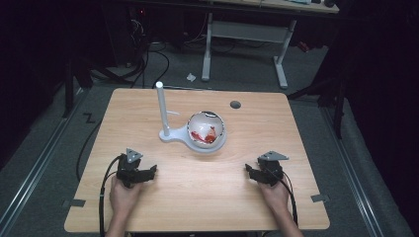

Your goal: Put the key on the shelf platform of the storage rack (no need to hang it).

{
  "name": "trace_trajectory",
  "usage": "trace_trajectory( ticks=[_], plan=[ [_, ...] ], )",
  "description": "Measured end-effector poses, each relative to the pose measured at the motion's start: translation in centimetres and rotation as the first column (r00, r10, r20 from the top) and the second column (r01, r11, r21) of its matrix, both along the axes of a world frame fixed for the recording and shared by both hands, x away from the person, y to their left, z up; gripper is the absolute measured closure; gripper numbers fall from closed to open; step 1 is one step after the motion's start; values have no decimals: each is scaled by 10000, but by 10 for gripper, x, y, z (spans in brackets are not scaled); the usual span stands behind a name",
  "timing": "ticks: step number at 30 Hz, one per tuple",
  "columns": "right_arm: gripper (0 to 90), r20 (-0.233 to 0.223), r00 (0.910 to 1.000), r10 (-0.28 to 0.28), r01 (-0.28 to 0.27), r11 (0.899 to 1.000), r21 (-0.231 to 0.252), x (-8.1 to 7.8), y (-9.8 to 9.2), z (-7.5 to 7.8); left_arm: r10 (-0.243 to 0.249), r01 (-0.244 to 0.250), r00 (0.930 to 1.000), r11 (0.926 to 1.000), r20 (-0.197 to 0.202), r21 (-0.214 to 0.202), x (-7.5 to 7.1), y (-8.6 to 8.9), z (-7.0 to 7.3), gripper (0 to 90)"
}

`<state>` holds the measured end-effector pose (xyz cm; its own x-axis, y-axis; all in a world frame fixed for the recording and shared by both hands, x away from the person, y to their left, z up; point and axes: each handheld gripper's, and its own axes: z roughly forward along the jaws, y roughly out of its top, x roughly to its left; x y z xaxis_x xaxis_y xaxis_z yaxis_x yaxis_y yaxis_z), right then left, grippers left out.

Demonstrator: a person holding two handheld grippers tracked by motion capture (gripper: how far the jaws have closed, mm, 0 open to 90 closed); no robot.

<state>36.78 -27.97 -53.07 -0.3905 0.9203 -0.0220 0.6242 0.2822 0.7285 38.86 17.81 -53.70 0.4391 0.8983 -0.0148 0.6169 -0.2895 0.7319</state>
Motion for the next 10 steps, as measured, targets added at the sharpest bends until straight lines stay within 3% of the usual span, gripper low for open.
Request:
trace_trajectory(
  ticks=[10],
  plan=[
    [410,-18,10000,1,-1,10000,-2,0,0,0,-1,1,10000,10000,-1,2,0,0,0,184]
  ],
)
